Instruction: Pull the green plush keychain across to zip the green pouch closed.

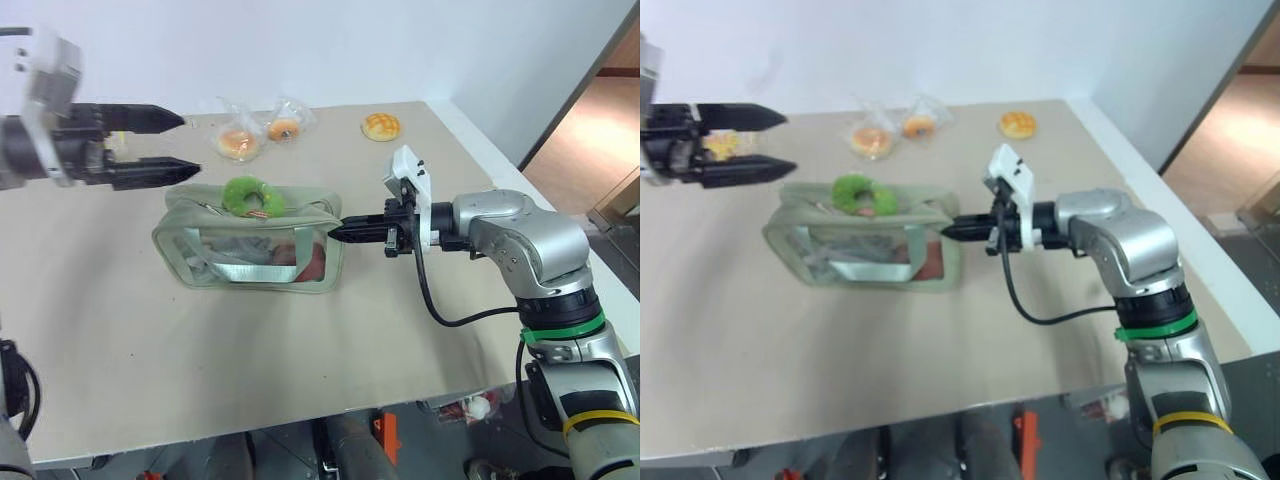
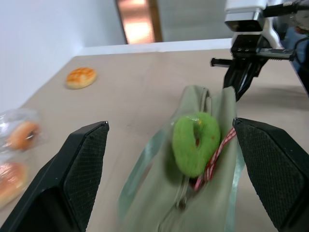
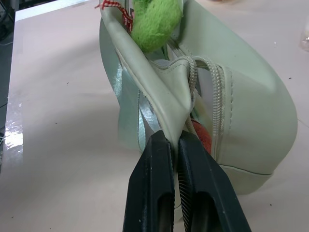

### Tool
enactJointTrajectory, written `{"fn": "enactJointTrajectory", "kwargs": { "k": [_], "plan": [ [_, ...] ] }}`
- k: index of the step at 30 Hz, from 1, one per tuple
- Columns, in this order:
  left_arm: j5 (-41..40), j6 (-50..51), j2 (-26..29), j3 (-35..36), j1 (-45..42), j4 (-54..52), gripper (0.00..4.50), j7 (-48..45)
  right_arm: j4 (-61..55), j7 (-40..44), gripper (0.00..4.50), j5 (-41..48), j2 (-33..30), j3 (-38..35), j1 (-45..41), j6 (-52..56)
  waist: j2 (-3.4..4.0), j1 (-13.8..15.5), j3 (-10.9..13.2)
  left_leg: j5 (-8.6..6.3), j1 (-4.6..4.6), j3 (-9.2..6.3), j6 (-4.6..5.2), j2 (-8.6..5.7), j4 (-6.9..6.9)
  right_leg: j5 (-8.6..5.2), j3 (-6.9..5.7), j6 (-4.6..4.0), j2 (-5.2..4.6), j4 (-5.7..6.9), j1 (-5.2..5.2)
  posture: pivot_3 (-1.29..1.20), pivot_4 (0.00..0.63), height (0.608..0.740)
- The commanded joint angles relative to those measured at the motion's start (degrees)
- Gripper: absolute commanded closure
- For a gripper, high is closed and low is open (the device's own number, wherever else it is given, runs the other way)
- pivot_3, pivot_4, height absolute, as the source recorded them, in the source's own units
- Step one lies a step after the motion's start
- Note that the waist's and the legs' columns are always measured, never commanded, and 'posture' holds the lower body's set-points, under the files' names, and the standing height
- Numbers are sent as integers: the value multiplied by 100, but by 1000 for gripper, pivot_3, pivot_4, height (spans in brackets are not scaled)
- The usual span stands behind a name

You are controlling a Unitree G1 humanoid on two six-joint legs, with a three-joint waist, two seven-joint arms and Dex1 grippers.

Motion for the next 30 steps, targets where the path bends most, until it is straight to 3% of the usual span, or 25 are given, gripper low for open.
{"fn": "enactJointTrajectory", "kwargs": {
  "k": [1,8,25,26,28,30],
  "plan": [
    [-17,-128,319,517,654,-29,224,-64,-117,41,4500,65,-9,-81,-54,-52,0,7,0,0,2,-1,0,0,-1,0,0,-1,0,0,0,0,150,740],
    [-11,-338,353,999,1974,14,224,77,-61,72,4500,50,14,-60,-81,-82,-1,19,0,0,0,-2,-1,1,2,0,-5,-5,-1,2,-1,0,150,740],
    [-362,-26,-225,612,2337,-346,224,337,-180,-34,4500,88,-2,-125,-8,9,-1,17,0,0,2,-1,-1,1,-1,1,-4,-7,0,2,-1,0,150,740],
    [-414,25,-236,596,2303,-345,615,335,-192,-45,4500,92,-2,-130,-1,17,-1,16,0,0,2,-1,-1,1,-1,2,-3,-7,0,2,-1,0,150,740],
    [-501,98,-262,576,2248,-349,919,340,-207,-62,4500,97,-2,-140,11,28,-1,15,0,0,2,-1,-1,1,-1,2,-2,-7,0,2,-1,0,150,740],
    [-501,120,-315,524,2171,-307,1661,417,-201,-73,4500,92,-5,-145,20,22,-1,18,0,0,2,-1,0,1,-1,2,-2,-7,0,2,-1,0,150,740]
  ]
}}
